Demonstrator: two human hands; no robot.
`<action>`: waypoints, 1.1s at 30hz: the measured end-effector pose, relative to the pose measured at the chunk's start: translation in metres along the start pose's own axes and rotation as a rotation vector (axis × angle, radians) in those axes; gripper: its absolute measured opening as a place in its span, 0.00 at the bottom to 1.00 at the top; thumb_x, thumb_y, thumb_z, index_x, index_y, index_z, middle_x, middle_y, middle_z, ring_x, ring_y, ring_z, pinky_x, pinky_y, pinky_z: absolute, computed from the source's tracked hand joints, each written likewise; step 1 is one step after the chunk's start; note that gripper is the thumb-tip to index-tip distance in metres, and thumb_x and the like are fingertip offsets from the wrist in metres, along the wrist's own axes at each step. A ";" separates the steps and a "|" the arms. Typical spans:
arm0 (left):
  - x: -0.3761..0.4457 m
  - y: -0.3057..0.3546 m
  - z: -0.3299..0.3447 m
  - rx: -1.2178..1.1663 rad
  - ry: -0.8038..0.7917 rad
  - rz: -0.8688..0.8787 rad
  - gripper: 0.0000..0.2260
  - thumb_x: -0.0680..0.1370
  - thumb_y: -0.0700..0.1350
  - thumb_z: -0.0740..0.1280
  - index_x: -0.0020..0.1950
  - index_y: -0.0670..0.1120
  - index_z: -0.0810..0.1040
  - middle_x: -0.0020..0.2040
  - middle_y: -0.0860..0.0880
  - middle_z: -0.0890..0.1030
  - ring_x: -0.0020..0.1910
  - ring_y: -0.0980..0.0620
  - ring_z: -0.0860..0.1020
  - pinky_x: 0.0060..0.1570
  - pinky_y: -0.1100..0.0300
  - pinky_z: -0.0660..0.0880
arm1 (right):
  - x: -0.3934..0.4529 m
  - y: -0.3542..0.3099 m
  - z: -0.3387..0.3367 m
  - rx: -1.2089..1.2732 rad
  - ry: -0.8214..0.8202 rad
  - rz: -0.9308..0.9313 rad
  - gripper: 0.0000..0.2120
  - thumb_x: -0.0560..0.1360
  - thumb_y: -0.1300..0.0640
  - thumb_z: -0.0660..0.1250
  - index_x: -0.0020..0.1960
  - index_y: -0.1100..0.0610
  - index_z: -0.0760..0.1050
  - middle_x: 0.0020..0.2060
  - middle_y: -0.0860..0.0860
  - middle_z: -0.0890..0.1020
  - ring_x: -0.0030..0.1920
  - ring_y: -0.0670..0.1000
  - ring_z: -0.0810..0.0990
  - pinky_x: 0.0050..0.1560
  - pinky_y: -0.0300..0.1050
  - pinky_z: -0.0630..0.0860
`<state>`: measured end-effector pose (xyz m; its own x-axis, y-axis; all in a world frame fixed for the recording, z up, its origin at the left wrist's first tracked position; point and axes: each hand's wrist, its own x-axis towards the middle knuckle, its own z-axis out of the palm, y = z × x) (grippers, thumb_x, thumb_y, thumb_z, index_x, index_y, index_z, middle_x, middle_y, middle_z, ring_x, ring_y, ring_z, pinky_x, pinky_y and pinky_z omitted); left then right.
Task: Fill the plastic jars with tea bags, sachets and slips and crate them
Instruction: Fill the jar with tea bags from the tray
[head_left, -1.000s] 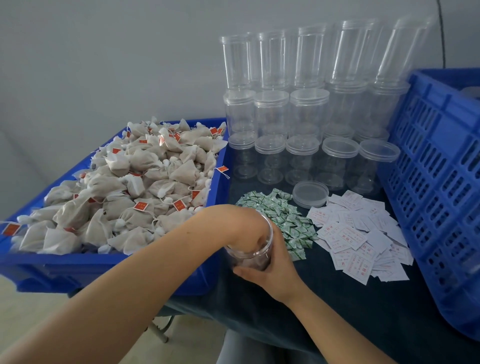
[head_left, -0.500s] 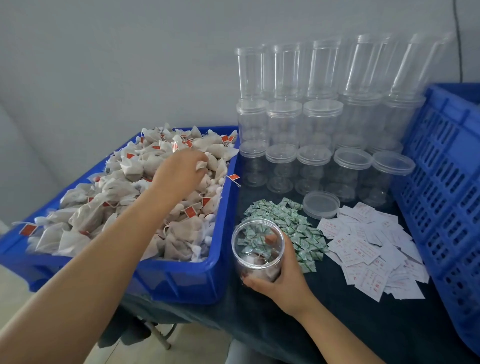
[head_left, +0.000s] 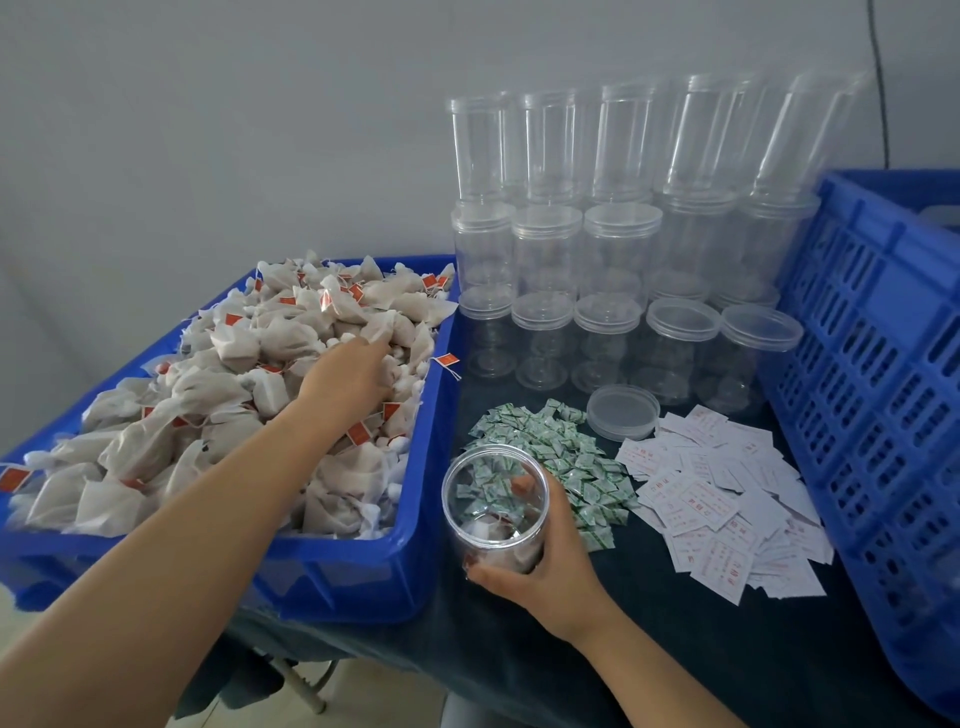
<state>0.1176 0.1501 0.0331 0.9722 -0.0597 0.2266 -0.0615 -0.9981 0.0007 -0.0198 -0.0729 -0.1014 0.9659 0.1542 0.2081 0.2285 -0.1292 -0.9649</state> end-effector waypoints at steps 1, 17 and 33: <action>0.000 0.000 -0.001 0.005 -0.005 0.005 0.24 0.76 0.45 0.67 0.71 0.47 0.67 0.59 0.43 0.76 0.56 0.43 0.75 0.53 0.50 0.75 | 0.000 0.000 0.000 -0.002 -0.002 0.000 0.49 0.58 0.44 0.82 0.73 0.36 0.59 0.70 0.44 0.69 0.70 0.41 0.69 0.71 0.44 0.71; -0.030 -0.012 -0.054 -0.306 0.181 0.104 0.14 0.76 0.48 0.69 0.59 0.45 0.80 0.47 0.51 0.79 0.48 0.51 0.75 0.49 0.56 0.70 | 0.001 -0.001 0.000 -0.001 -0.001 -0.005 0.49 0.58 0.44 0.82 0.72 0.37 0.60 0.70 0.45 0.69 0.70 0.41 0.70 0.70 0.42 0.71; -0.091 0.051 -0.074 -0.701 -0.074 0.346 0.04 0.74 0.50 0.69 0.46 0.60 0.78 0.41 0.63 0.79 0.44 0.65 0.76 0.43 0.76 0.68 | 0.000 -0.005 0.000 0.000 0.003 0.000 0.49 0.57 0.43 0.81 0.72 0.37 0.59 0.70 0.45 0.68 0.70 0.41 0.69 0.72 0.45 0.70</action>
<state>0.0091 0.1054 0.0846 0.8829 -0.3905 0.2606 -0.4676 -0.6823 0.5619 -0.0211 -0.0725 -0.0967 0.9663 0.1516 0.2082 0.2282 -0.1289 -0.9651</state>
